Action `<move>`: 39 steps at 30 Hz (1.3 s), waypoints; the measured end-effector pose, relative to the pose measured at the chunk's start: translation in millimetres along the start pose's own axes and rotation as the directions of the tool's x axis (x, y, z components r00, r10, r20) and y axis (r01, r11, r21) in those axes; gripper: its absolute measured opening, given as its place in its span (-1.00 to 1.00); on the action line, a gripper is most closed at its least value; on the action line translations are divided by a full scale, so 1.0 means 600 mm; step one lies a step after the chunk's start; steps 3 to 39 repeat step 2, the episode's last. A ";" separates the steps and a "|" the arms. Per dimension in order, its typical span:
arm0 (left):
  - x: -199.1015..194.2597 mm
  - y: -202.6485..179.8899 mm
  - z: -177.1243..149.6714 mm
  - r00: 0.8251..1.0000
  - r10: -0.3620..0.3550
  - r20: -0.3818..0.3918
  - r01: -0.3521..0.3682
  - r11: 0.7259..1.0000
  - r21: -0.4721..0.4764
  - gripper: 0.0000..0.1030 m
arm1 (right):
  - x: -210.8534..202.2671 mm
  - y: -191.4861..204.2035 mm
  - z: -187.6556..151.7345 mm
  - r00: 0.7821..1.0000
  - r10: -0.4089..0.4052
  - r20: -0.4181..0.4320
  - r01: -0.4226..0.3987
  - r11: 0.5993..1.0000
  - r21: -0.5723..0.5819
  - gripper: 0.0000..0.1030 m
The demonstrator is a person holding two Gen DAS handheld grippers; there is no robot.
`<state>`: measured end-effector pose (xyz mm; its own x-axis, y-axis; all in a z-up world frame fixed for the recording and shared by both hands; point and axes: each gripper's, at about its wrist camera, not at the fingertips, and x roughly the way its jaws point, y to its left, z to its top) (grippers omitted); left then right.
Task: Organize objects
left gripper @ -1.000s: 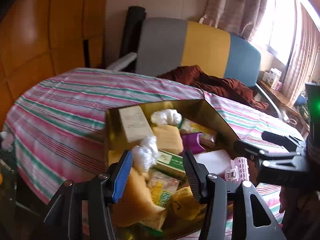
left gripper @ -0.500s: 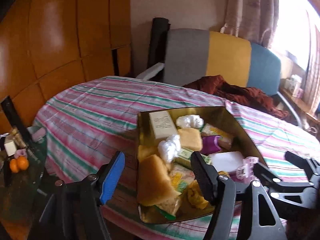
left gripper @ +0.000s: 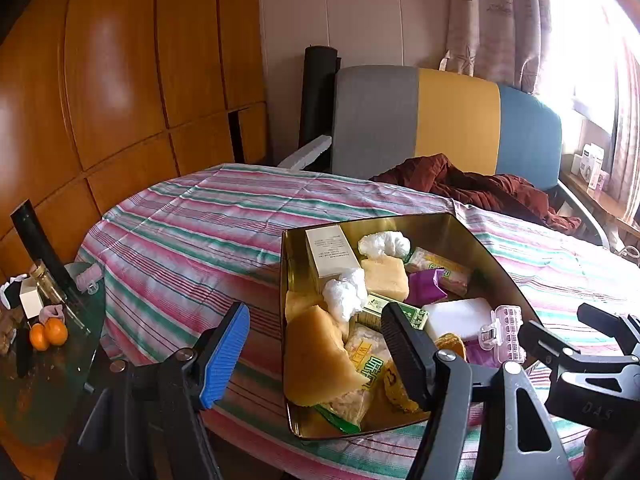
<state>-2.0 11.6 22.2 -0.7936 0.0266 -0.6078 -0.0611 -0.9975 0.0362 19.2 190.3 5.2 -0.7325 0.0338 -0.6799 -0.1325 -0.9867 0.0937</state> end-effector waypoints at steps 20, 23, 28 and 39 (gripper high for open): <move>0.000 -0.001 0.000 1.000 0.002 -0.002 -0.002 1.000 0.001 0.35 | -0.002 0.000 0.001 1.000 -0.004 0.006 0.004 1.000 -0.003 0.99; 0.000 -0.001 0.000 1.000 0.002 -0.002 -0.002 1.000 0.001 0.35 | -0.002 0.000 0.001 1.000 -0.004 0.006 0.004 1.000 -0.003 0.99; 0.000 -0.001 0.000 1.000 0.002 -0.002 -0.002 1.000 0.001 0.35 | -0.002 0.000 0.001 1.000 -0.004 0.006 0.004 1.000 -0.003 0.99; 0.000 -0.001 0.000 1.000 0.002 -0.002 -0.002 1.000 0.001 0.35 | -0.002 0.000 0.001 1.000 -0.004 0.006 0.004 1.000 -0.003 0.99</move>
